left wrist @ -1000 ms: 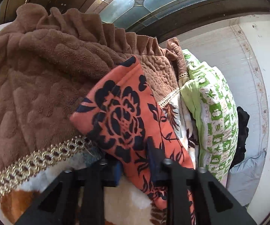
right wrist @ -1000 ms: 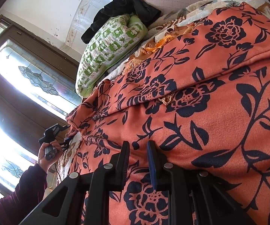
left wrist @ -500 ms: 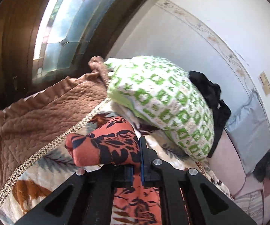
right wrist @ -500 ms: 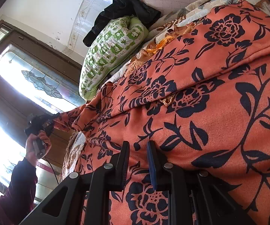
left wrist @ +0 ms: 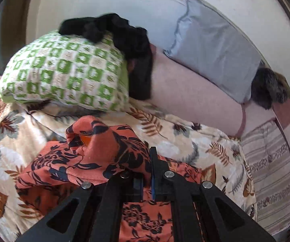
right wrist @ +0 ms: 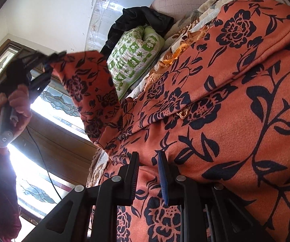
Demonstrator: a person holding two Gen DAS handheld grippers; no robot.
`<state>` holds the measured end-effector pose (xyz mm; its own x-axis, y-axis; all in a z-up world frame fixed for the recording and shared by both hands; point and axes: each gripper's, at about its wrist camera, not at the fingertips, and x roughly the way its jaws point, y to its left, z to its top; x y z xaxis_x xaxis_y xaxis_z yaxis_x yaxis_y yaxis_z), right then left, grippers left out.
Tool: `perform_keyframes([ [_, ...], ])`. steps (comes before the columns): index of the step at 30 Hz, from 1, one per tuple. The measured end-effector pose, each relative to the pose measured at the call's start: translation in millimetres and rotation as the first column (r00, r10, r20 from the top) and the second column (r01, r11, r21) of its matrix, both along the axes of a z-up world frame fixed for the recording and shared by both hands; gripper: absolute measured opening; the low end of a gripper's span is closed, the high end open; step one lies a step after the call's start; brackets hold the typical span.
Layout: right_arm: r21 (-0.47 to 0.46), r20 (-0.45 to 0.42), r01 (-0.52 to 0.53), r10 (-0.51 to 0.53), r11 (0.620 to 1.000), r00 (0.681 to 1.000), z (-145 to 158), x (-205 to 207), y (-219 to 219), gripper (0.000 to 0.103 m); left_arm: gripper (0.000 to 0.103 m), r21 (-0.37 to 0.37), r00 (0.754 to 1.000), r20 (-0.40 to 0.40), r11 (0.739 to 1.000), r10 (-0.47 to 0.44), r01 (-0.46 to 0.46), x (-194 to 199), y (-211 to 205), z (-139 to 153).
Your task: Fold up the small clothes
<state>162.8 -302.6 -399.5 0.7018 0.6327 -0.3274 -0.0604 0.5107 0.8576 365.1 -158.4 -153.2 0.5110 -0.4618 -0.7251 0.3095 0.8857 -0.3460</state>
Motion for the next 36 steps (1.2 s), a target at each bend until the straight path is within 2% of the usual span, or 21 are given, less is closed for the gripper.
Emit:
perform_keyframes([
  [2,0.015,0.003,0.0,-0.001,1.0,1.0,-1,-1,-2,0.022,0.008,0.0,0.989,-0.114,0.995,-0.096,0.096,-2,-43,-24],
  [4,0.021,0.0,0.004,-0.004,1.0,1.0,-1,-2,-3,0.022,0.025,-0.004,0.953,-0.247,0.984,-0.175,0.179,-6,-69,-47],
  [5,0.018,-0.007,0.01,-0.01,1.0,1.0,-1,-3,-4,0.022,0.027,-0.017,0.942,-0.267,0.978,-0.203,0.206,-11,-72,-53],
  [7,0.012,-0.016,0.022,-0.022,1.0,1.0,1,-6,-7,0.029,0.039,-0.022,0.949,-0.221,0.974,-0.223,0.224,-22,-58,-54],
  [8,0.016,-0.021,0.024,-0.024,1.0,0.999,3,-7,-10,0.037,0.043,-0.009,0.96,-0.182,0.976,-0.214,0.216,-26,-44,-52],
  [9,0.027,-0.03,0.031,-0.031,0.999,0.999,6,-9,-13,0.054,0.052,-0.003,0.973,-0.137,0.982,-0.187,0.188,-28,-24,-49],
  [10,0.045,-0.026,0.041,-0.039,0.998,0.999,10,-11,-18,0.064,0.059,0.001,0.987,-0.083,0.99,-0.139,0.139,-30,0,-46],
  [11,0.051,-0.008,0.052,-0.052,0.997,0.999,17,-12,-23,0.078,0.063,0.022,0.997,-0.027,0.997,-0.077,0.078,-31,24,-44],
  [12,0.004,-0.007,0.084,-0.084,0.996,0.996,26,-12,-28,0.082,0.067,0.063,1.0,0.022,0.998,-0.015,0.013,-31,47,-46],
  [14,-0.139,-0.031,0.177,-0.183,0.974,0.983,41,-5,-43,0.082,0.068,0.155,0.993,0.061,0.982,0.104,-0.112,-25,89,-61],
  [16,-0.203,-0.068,0.259,-0.277,0.944,0.958,46,8,-72,0.081,0.067,0.217,0.979,0.052,0.955,0.197,-0.203,-16,125,-85],
  [19,-0.253,-0.127,0.335,-0.375,0.907,0.918,47,35,-117,0.075,0.067,0.217,0.942,0.003,0.92,0.334,-0.327,-6,173,-121],
  [22,-0.31,-0.224,0.273,-0.349,0.911,0.91,35,78,-139,0.068,0.067,0.165,0.916,-0.045,0.907,0.399,-0.387,-1,194,-153],
  [23,-0.338,-0.249,0.239,-0.331,0.91,0.91,29,93,-139,0.061,0.067,0.16,0.912,-0.061,0.906,0.405,-0.391,0,196,-165],
  [25,-0.41,-0.262,0.189,-0.314,0.892,0.912,26,112,-131,0.056,0.066,0.174,0.903,-0.114,0.903,0.414,-0.392,7,196,-182],
  [27,-0.453,-0.265,0.123,-0.265,0.883,0.927,31,121,-118,0.025,0.066,0.169,0.906,-0.091,0.903,0.413,-0.394,10,194,-174],
  [28,-0.482,-0.276,0.08,-0.237,0.872,0.932,31,123,-109,0.02,0.066,0.155,0.913,-0.077,0.909,0.401,-0.387,12,191,-170],
  [30,-0.59,-0.25,0.034,-0.222,0.807,0.942,39,121,-86,0.013,0.066,0.151,0.921,-0.062,0.916,0.385,-0.372,14,185,-166],
  [32,-0.605,-0.233,0.023,-0.205,0.796,0.951,48,115,-74,0.011,0.066,0.147,0.93,-0.086,0.927,0.358,-0.344,17,180,-169],
  [34,-0.609,-0.19,0.063,-0.222,0.791,0.956,66,107,-73,0.01,0.059,0.121,0.931,-0.118,0.936,0.345,-0.332,17,179,-170],
  [36,-0.619,-0.123,0.122,-0.249,0.776,0.961,88,101,-69,0.01,0.058,0.116,0.933,-0.125,0.939,0.338,-0.325,16,179,-169],
])
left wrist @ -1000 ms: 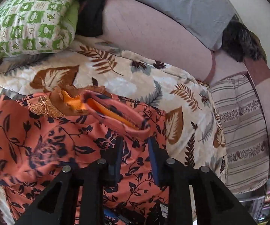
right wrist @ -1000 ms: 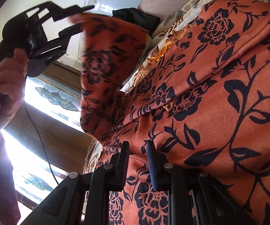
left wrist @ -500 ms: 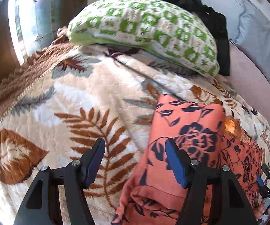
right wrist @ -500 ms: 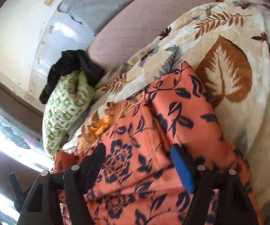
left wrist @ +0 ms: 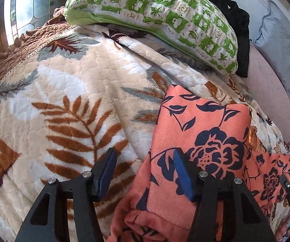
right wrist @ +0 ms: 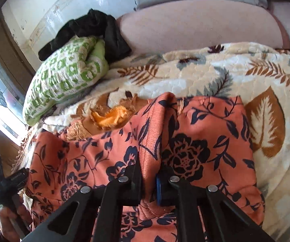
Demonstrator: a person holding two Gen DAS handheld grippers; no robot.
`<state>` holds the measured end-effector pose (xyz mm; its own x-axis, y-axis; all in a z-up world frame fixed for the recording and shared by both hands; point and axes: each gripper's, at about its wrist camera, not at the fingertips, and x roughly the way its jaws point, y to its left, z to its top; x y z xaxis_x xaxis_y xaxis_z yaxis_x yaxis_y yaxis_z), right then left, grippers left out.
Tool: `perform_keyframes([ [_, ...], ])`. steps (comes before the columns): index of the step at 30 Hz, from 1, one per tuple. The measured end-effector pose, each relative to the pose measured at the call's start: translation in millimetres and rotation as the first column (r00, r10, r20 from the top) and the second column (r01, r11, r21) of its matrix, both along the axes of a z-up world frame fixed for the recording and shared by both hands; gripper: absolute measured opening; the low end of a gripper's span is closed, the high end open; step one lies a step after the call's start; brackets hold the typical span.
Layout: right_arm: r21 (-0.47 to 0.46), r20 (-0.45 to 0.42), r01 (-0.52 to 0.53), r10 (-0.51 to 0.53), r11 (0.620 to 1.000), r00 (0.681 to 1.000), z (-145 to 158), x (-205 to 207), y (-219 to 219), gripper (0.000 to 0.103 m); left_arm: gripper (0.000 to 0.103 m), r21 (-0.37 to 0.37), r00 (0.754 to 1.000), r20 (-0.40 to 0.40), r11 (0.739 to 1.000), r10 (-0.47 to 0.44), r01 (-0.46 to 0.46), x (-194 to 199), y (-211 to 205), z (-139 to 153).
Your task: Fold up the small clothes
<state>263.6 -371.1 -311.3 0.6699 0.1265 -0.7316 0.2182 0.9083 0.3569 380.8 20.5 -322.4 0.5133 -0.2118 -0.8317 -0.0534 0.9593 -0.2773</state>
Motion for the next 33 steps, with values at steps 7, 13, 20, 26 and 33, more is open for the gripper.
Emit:
perform_keyframes([
  [7,-0.167,0.062,0.17,-0.162,0.971,0.985,28,-29,-19,0.01,0.06,0.108,1.0,0.002,0.994,0.004,-0.004,-7,-6,4],
  [13,-0.146,-0.173,0.23,-0.253,0.962,0.952,-47,-22,-53,0.01,0.064,0.218,0.998,0.003,0.975,-0.055,0.053,-8,-20,-3],
  [20,-0.191,-0.197,0.226,-0.263,0.955,0.944,-43,-21,-50,0.014,0.072,0.21,0.998,-0.005,0.976,-0.057,0.057,-7,-11,-3],
  [26,-0.132,-0.244,0.233,-0.259,0.964,0.935,-27,-22,-66,0.02,0.071,0.243,0.996,0.085,0.97,-0.039,0.017,-14,-8,22],
  [33,-0.16,-0.069,0.268,-0.282,0.95,0.957,40,-34,-57,0.076,0.071,0.247,0.993,0.115,0.967,0.036,-0.064,-10,11,34],
])
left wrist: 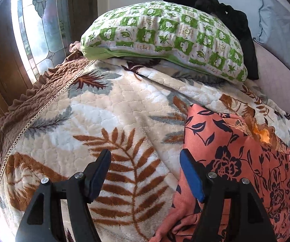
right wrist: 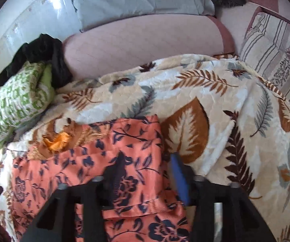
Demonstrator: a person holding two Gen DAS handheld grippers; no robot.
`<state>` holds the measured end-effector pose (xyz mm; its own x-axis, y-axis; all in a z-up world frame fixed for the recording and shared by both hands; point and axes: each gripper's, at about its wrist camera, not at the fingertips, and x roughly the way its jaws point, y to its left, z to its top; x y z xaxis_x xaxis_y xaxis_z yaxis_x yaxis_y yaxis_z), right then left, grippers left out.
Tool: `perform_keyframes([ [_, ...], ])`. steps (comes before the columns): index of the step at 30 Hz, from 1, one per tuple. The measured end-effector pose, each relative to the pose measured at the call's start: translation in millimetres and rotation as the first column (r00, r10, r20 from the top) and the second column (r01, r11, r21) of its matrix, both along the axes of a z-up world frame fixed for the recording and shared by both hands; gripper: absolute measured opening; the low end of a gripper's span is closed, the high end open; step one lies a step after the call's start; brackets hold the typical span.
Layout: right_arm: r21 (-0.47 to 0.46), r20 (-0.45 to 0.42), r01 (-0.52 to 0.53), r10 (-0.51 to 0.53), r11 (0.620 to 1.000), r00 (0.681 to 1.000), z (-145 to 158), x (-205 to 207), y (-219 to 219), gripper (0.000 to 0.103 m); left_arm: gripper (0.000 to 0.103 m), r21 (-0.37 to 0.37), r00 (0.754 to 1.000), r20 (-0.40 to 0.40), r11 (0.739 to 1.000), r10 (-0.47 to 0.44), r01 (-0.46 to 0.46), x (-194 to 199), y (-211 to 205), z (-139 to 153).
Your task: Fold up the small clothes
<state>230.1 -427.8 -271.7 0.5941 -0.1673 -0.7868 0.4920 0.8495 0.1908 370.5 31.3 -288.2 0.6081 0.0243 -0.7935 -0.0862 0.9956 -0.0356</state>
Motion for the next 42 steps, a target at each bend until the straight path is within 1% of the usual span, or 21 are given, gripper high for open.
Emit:
perform_keyframes([
  [2,0.019,0.076,-0.086,0.085,0.996,0.994,13,5,24,0.076,0.071,0.005,0.999,-0.026,0.999,0.032,-0.031,3,4,-5],
  [4,0.039,0.1,-0.2,0.195,0.979,0.976,18,19,56,0.073,0.071,0.013,0.998,-0.05,0.999,0.049,-0.048,5,5,-11],
  [6,0.081,0.117,-0.305,0.295,0.949,0.948,16,37,90,0.052,0.071,0.026,0.996,-0.073,0.999,0.043,-0.041,6,3,-17],
  [8,0.122,0.101,-0.39,0.379,0.913,0.92,5,57,125,0.04,0.071,0.039,0.995,-0.094,0.999,0.032,-0.029,6,0,-22],
  [10,0.135,0.086,-0.454,0.446,0.88,0.891,-7,74,162,0.039,0.071,0.043,0.994,-0.108,0.999,0.019,-0.014,6,-3,-26],
  [12,0.125,0.056,-0.486,0.483,0.865,0.874,-21,91,194,0.039,0.071,0.044,0.994,-0.111,0.999,0.0,0.005,5,-7,-28],
  [15,0.172,0.003,-0.472,0.478,0.865,0.878,-54,115,218,0.039,0.071,0.08,0.993,-0.117,0.996,-0.021,0.031,5,-11,-31],
  [17,0.191,-0.098,-0.456,0.479,0.87,0.873,-84,129,226,0.04,0.071,0.099,0.989,-0.146,0.994,-0.028,0.042,8,-11,-37],
  [19,0.145,-0.063,-0.469,0.481,0.871,0.874,-78,124,230,0.04,0.071,0.098,0.986,-0.164,0.994,-0.028,0.044,9,-10,-41],
  [21,0.168,-0.078,-0.475,0.492,0.864,0.867,-70,117,224,0.04,0.071,0.082,0.991,-0.133,0.996,-0.032,0.043,6,-9,-33],
  [23,0.126,-0.041,-0.448,0.456,0.885,0.889,-55,102,203,0.04,0.071,0.069,0.996,-0.067,0.996,-0.053,0.058,0,-12,-19],
  [25,0.057,-0.043,-0.391,0.394,0.918,0.918,-46,84,172,0.04,0.072,0.046,0.995,-0.026,0.994,-0.097,0.099,-5,-20,-11],
  [27,0.016,-0.037,-0.31,0.311,0.951,0.95,-43,65,132,0.04,0.072,0.035,0.988,-0.054,0.988,-0.146,0.148,-6,-31,-16],
  [30,0.011,-0.046,-0.15,0.15,0.989,0.988,-50,35,60,0.043,0.073,0.106,0.978,-0.126,0.978,-0.164,0.178,-4,-45,-39],
  [32,0.004,-0.099,-0.049,0.049,0.999,0.994,-66,17,18,0.043,0.077,0.124,0.981,-0.112,0.978,-0.156,0.169,-4,-45,-40],
  [34,0.093,-0.146,0.009,0.005,0.996,0.989,-83,-1,-14,0.044,0.077,0.098,0.982,-0.122,0.982,-0.147,0.159,-3,-42,-36],
  [35,0.134,-0.138,0.024,-0.006,0.991,0.99,-85,-11,-24,0.045,0.077,0.078,0.983,-0.115,0.986,-0.141,0.15,-3,-38,-34],
  [36,0.163,-0.092,0.024,-0.009,0.986,0.996,-81,-22,-29,0.045,0.077,0.067,0.985,-0.106,0.987,-0.135,0.143,-4,-35,-31],
  [38,0.15,0.015,0.012,-0.014,0.989,1.0,-66,-43,-28,0.045,0.077,0.059,0.987,-0.078,0.987,-0.142,0.147,-9,-35,-23],
  [40,0.132,0.099,-0.031,0.018,0.991,0.995,-54,-52,-20,0.045,0.077,0.065,0.986,-0.051,0.984,-0.161,0.164,-13,-37,-18],
  [42,0.101,0.085,-0.078,0.07,0.992,0.994,-55,-47,-7,0.045,0.077,0.094,0.983,-0.069,0.98,-0.171,0.177,-14,-40,-23],
])
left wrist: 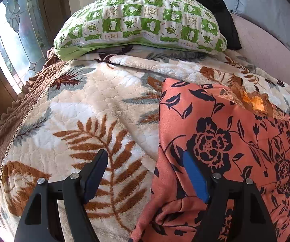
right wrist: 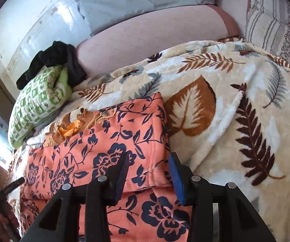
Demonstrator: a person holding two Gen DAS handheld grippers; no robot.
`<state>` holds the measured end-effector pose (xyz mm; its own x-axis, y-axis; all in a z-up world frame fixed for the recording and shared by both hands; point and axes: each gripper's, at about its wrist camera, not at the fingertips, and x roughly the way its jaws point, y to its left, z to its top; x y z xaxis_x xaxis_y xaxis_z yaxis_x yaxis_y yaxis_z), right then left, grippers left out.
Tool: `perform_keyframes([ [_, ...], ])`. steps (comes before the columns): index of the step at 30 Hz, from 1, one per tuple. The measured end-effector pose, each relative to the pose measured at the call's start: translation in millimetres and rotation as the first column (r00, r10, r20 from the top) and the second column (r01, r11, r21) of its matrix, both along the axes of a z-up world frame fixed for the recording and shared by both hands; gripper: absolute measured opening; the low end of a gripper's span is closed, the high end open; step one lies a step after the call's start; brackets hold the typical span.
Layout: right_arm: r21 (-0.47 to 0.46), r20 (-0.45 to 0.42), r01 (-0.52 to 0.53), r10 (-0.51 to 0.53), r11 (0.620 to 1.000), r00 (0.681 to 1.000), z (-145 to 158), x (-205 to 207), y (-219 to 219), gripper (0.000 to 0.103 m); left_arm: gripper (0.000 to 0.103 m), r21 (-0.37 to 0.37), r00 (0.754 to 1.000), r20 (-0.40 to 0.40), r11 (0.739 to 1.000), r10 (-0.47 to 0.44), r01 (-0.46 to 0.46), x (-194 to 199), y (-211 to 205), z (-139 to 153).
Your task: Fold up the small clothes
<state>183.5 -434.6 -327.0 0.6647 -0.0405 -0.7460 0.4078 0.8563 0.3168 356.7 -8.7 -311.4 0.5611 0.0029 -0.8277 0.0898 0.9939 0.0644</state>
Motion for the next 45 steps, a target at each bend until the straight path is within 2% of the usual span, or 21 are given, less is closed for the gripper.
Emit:
perform_keyframes([
  [2,-0.028,-0.083,-0.033,0.031,0.999,0.996,-17,11,12,0.045,0.078,0.037,0.999,-0.044,0.999,-0.008,0.01,3,-1,-15],
  [3,-0.049,-0.139,-0.042,0.035,0.998,0.99,-29,18,15,0.045,0.08,0.031,0.999,-0.039,0.999,-0.009,0.01,3,1,-19],
  [5,-0.113,-0.127,-0.045,0.031,0.993,0.991,-32,17,20,0.045,0.083,0.014,0.999,-0.039,1.0,-0.003,0.004,4,5,-16],
  [6,-0.112,-0.143,-0.046,0.029,0.993,0.989,-29,19,22,0.045,0.083,0.0,0.999,-0.042,1.0,-0.009,0.009,5,8,-13],
  [10,-0.026,-0.132,-0.049,0.045,0.998,0.99,-11,0,13,0.046,0.083,-0.047,0.999,-0.043,0.999,-0.016,0.014,-1,20,-4],
  [12,0.024,-0.113,-0.037,0.039,0.999,0.993,1,-20,5,0.051,0.083,-0.05,1.0,-0.027,0.999,-0.017,0.016,-14,27,3],
  [16,0.116,-0.093,-0.048,0.059,0.992,0.994,16,-74,-9,0.055,0.083,-0.053,0.998,-0.01,0.997,-0.065,0.064,-53,45,13],
  [20,0.165,-0.101,-0.075,0.093,0.983,0.991,21,-132,-17,0.055,0.083,-0.13,0.997,-0.041,0.99,-0.061,0.055,-99,74,11],
  [23,0.223,-0.103,-0.082,0.107,0.971,0.989,17,-168,-22,0.056,0.083,-0.248,0.992,-0.121,0.969,-0.044,0.013,-136,98,2],
  [25,0.257,-0.112,-0.073,0.105,0.964,0.988,9,-184,-27,0.056,0.083,-0.301,0.987,-0.158,0.953,-0.041,-0.008,-156,109,-1],
  [31,0.377,-0.125,-0.023,0.076,0.926,0.989,-31,-210,-37,0.056,0.082,-0.358,0.973,-0.227,0.933,-0.041,-0.044,-197,125,-10],
  [32,0.396,-0.131,-0.012,0.069,0.918,0.989,-39,-213,-38,0.057,0.079,-0.346,0.974,-0.224,0.937,-0.041,-0.04,-202,125,-11],
  [33,0.413,-0.109,-0.006,0.056,0.911,0.992,-44,-216,-40,0.057,0.065,-0.321,0.976,-0.215,0.946,-0.042,-0.03,-205,122,-10],
  [34,0.43,-0.085,0.005,0.034,0.903,0.996,-45,-220,-41,0.057,0.045,-0.304,0.975,-0.217,0.953,-0.055,-0.014,-206,120,-9],
  [36,0.471,-0.064,-0.004,0.038,0.882,0.997,-47,-223,-38,0.057,0.026,-0.319,0.968,-0.232,0.948,-0.092,0.013,-209,115,-10],
  [38,0.512,-0.05,-0.058,0.097,0.857,0.994,-46,-220,-29,0.058,0.025,-0.351,0.964,-0.238,0.936,-0.123,0.033,-213,111,-10],
  [41,0.558,-0.022,-0.15,0.196,0.816,0.98,-45,-216,-8,0.057,0.025,-0.356,0.962,-0.232,0.933,-0.143,0.053,-222,107,-7],
  [44,0.544,-0.015,-0.182,0.227,0.819,0.974,-42,-216,2,0.057,0.026,-0.361,0.961,-0.251,0.933,-0.113,0.016,-228,115,-5],
  [45,0.54,-0.022,-0.174,0.22,0.824,0.975,-42,-217,1,0.057,0.034,-0.34,0.959,-0.268,0.94,-0.091,-0.005,-229,118,-7],
])
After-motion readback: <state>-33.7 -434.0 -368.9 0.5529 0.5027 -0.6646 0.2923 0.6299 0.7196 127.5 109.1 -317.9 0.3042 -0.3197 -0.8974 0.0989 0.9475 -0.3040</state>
